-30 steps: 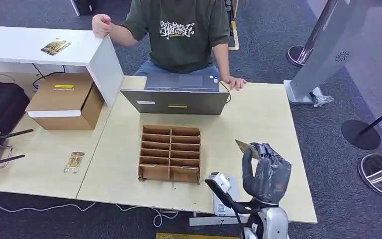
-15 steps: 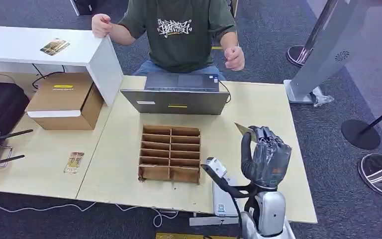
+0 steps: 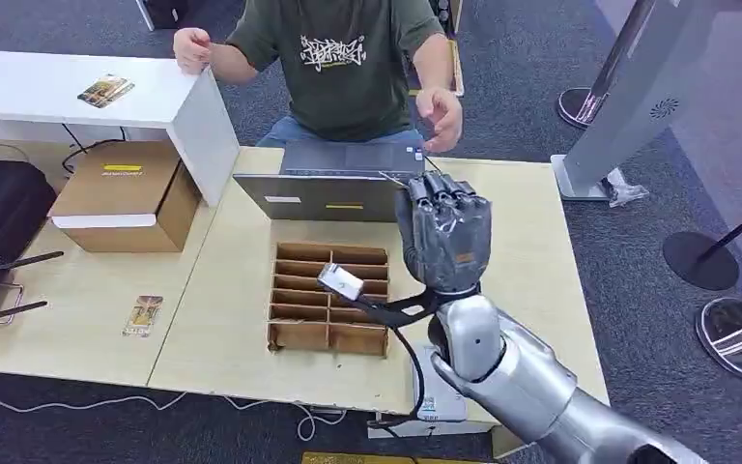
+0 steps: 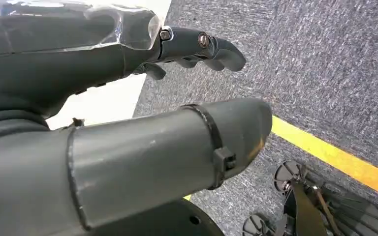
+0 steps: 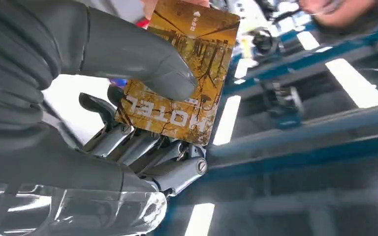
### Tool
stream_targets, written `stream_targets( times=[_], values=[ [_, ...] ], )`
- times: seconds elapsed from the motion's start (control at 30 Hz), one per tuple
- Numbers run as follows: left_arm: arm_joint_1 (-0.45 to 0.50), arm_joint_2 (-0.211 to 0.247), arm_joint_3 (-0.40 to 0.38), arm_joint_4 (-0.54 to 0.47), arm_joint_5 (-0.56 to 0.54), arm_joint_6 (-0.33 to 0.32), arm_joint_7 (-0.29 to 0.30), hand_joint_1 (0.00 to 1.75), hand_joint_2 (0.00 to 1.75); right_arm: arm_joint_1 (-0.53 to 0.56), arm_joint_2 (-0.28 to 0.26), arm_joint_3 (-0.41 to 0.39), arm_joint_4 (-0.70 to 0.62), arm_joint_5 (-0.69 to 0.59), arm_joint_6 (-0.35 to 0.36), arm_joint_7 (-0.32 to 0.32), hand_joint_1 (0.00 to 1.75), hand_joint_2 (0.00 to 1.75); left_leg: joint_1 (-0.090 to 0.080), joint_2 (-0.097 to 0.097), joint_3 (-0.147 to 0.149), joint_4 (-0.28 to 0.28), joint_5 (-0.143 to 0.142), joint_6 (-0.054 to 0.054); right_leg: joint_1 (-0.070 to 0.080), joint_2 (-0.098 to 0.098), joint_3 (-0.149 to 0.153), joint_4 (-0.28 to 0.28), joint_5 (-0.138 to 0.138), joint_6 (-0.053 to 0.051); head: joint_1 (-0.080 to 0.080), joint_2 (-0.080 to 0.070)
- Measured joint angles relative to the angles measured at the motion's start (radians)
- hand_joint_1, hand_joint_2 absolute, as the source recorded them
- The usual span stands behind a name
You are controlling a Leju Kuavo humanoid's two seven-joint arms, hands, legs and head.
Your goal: Pass the card to the sensor for recognition and then transmit it.
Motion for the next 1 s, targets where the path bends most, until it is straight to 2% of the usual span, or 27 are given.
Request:
stream_targets(
  times=[0.2,0.5,0.6,0.67,0.77,1.0],
  values=[
    [-0.001,0.0,-0.008,0.0,-0.008,-0.001,0.004,0.0,0.0,-0.087,0.0,0.082,0.065,0.0,0.0,-0.002,1.75,1.75,-0.001,0.0,-0.001,0.0,0.0,0.0,0.0,0.0,0.0,0.0,0.0,0.0,0.0,0.0],
    [-0.003,0.008,-0.031,0.0,-0.04,-0.012,0.009,0.0,0.0,-0.237,0.109,0.127,0.262,0.0,0.0,-0.081,1.75,1.75,0.0,0.0,-0.001,0.0,0.0,0.0,0.0,-0.001,0.0,0.0,0.0,0.0,0.0,0.0],
    [-0.005,0.013,-0.034,0.0,-0.045,-0.013,0.013,0.0,0.0,-0.276,0.13,0.161,0.297,0.0,0.0,-0.048,1.75,1.75,0.0,0.0,-0.001,0.0,0.0,0.0,0.0,0.0,0.0,0.0,0.0,0.0,0.0,0.0],
    [-0.005,0.015,-0.039,0.0,-0.047,-0.013,0.014,0.0,0.0,-0.307,0.136,0.207,0.317,0.0,0.0,-0.005,1.75,1.75,0.0,-0.001,-0.001,0.0,0.0,0.0,0.0,-0.001,0.0,0.0,0.0,0.0,0.0,0.0],
    [-0.007,0.018,-0.046,0.0,-0.058,-0.013,0.017,0.0,0.0,-0.34,0.138,0.267,0.342,0.0,0.0,0.0,1.75,1.75,0.0,-0.001,-0.001,0.0,0.0,0.0,0.0,-0.001,0.0,0.0,0.0,0.0,0.0,0.0],
    [-0.009,0.021,-0.058,0.0,-0.07,-0.013,0.021,0.0,0.0,-0.361,0.139,0.31,0.382,0.0,0.0,-0.001,1.75,1.75,0.0,-0.001,-0.001,0.0,0.0,0.0,0.0,-0.001,0.0,0.0,0.0,0.0,0.0,0.0]
  ],
)
